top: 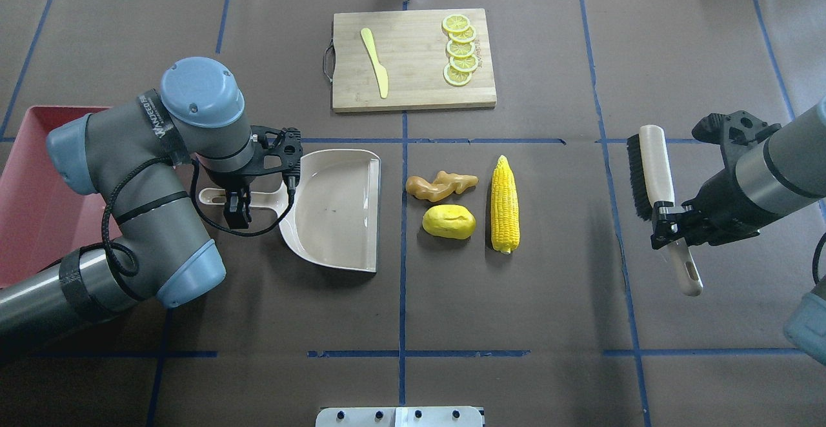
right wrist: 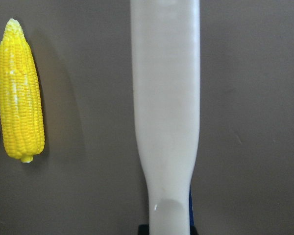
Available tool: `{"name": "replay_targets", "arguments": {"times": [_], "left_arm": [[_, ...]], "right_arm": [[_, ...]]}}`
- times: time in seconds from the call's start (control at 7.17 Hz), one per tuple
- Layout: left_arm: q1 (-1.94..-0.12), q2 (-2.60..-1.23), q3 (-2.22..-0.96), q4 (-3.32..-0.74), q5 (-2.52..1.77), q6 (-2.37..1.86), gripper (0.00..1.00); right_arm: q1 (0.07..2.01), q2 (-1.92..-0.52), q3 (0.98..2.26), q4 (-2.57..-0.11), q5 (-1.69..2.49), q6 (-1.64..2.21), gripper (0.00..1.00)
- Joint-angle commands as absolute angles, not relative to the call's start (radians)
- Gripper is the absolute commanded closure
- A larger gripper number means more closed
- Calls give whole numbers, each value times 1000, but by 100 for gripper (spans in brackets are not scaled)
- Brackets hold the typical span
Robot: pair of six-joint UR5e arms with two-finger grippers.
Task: Sweep and dump trash into bin
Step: 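Hold the dustpan with the left gripper while the right brings the brush over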
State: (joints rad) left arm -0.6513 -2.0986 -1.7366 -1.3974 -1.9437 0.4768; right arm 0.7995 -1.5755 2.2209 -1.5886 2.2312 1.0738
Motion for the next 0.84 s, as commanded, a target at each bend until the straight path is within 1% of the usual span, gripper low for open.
{"name": "replay_targets", "arguments": {"times": [0.0,0.14,0.28,0.42,0.56,0.7], "left_arm": [[-637,-2095,-1721,-1401,-1944,479,0],[-637,-2095,-1710,-1411,-1944,479,1],[-637,-2095,-1697,-1426,-1942,477,7],[-638,-2095,-1694,-1427,-1941,477,19],[-640,-2095,-1683,-1425,-1915,477,34],[-640,-2097,-1681,-1416,-1883,477,67]], "right_arm": [[799,-1574,2221,-1592,2230,1074,100],[798,-1572,2221,-1592,2230,1074,100],[798,-1569,2221,-1591,2230,1074,100],[798,-1569,2221,-1592,2229,1074,100],[799,-1569,2221,-1592,2229,1074,100],[799,-1569,2221,-1592,2230,1074,100]]}}
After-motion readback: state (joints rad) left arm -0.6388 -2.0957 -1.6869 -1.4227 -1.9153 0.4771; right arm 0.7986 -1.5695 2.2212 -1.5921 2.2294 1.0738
